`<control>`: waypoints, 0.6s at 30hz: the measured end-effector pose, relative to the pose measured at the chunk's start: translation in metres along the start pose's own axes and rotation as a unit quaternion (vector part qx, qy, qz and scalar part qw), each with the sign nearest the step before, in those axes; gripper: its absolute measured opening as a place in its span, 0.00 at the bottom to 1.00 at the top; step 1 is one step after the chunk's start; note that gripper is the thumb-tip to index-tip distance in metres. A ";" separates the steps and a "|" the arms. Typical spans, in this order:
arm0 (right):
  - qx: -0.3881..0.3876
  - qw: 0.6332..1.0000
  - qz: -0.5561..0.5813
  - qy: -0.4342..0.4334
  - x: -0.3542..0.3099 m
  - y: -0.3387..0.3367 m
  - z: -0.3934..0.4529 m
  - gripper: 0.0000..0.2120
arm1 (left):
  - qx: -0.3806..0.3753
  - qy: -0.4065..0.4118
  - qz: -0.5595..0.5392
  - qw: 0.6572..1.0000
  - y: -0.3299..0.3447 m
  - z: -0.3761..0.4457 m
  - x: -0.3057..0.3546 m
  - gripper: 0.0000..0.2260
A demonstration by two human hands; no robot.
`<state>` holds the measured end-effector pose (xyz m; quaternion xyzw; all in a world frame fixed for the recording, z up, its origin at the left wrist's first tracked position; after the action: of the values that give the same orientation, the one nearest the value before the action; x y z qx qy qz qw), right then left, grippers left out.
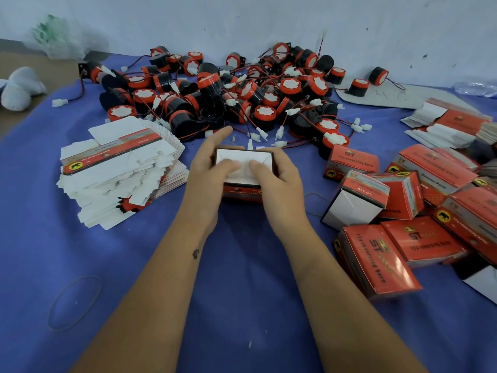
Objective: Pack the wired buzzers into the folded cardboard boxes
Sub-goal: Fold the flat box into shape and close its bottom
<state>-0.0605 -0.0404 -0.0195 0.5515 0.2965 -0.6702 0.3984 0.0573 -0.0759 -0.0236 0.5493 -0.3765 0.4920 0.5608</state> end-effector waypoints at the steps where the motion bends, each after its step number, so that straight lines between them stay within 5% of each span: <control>1: -0.002 1.000 0.018 0.013 0.002 0.001 -0.002 0.05 | -0.002 -0.019 -0.009 1.000 -0.001 0.000 -0.001 0.23; 6: -0.033 0.988 0.101 0.115 0.007 0.004 -0.002 0.14 | -0.038 -0.033 0.021 0.999 -0.002 -0.001 0.000 0.20; 10: -0.047 0.989 0.103 0.098 0.004 0.002 -0.002 0.17 | -0.073 -0.009 0.053 0.996 -0.002 -0.005 0.000 0.16; 16: 0.015 0.984 -0.176 -0.019 -0.004 -0.002 0.000 0.30 | -0.058 0.064 0.111 0.990 -0.005 -0.007 0.008 0.30; 18: -0.006 0.982 -0.190 0.005 -0.001 -0.003 -0.005 0.29 | -0.059 0.095 0.117 0.987 -0.007 -0.009 0.009 0.34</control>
<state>-0.0605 -0.0342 -0.0195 0.4860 0.4017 -0.7294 0.2653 0.0651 -0.0656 -0.0179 0.4179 -0.4113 0.5810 0.5644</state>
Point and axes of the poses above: each hand's wrist, its own z-axis towards the middle knuckle, its own y-axis out of the palm, x = y × z, the point moved 4 cm from there along z, towards the middle knuckle, and after that the axes turned 14 degrees about x, right-handed, at the moved point
